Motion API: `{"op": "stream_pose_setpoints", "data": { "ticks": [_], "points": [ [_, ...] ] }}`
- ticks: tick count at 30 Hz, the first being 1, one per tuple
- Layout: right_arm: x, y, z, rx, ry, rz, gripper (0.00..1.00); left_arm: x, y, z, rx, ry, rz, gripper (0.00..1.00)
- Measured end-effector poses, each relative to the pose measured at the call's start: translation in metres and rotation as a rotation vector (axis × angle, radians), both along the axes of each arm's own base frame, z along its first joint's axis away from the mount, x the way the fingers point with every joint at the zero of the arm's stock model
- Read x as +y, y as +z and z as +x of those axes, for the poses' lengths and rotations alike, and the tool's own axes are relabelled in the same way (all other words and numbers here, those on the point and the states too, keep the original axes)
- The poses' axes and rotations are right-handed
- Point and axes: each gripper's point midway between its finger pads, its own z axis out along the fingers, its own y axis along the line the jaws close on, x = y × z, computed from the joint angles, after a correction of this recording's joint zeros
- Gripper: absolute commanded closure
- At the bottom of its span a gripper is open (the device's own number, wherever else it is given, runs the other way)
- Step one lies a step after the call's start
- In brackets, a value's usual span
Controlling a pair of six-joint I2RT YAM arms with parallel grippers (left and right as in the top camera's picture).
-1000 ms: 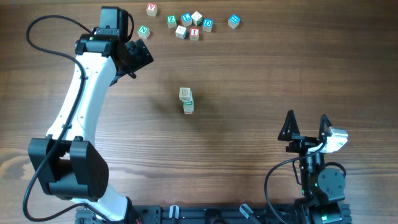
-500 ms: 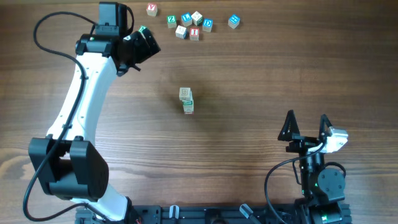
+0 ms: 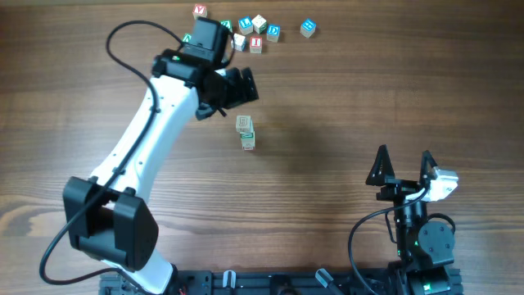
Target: Form a tower
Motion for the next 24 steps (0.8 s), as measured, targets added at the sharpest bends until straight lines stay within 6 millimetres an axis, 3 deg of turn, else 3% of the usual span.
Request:
{"op": "stream_pose_setpoints", "data": {
  "ticks": [5, 8, 14, 19, 24],
  "points": [
    [0.000, 0.000, 0.000, 0.000, 0.000, 0.000, 0.00, -0.022, -0.015, -0.015, 0.034, -0.068, 0.053, 0.00],
    [0.000, 0.000, 0.000, 0.000, 0.000, 0.000, 0.00, -0.029, -0.015, -0.017, 0.023, -0.090, 0.062, 0.21],
    [0.000, 0.000, 0.000, 0.000, 0.000, 0.000, 0.00, -0.020, -0.024, -0.024, 0.051, -0.082, 0.108, 0.22],
    [0.000, 0.000, 0.000, 0.000, 0.000, 0.000, 0.00, -0.018, -0.044, -0.032, 0.090, -0.088, 0.126, 0.32],
    [0.000, 0.000, 0.000, 0.000, 0.000, 0.000, 0.00, -0.028, -0.047, -0.039, 0.094, -0.117, 0.131, 0.31]
  ]
}}
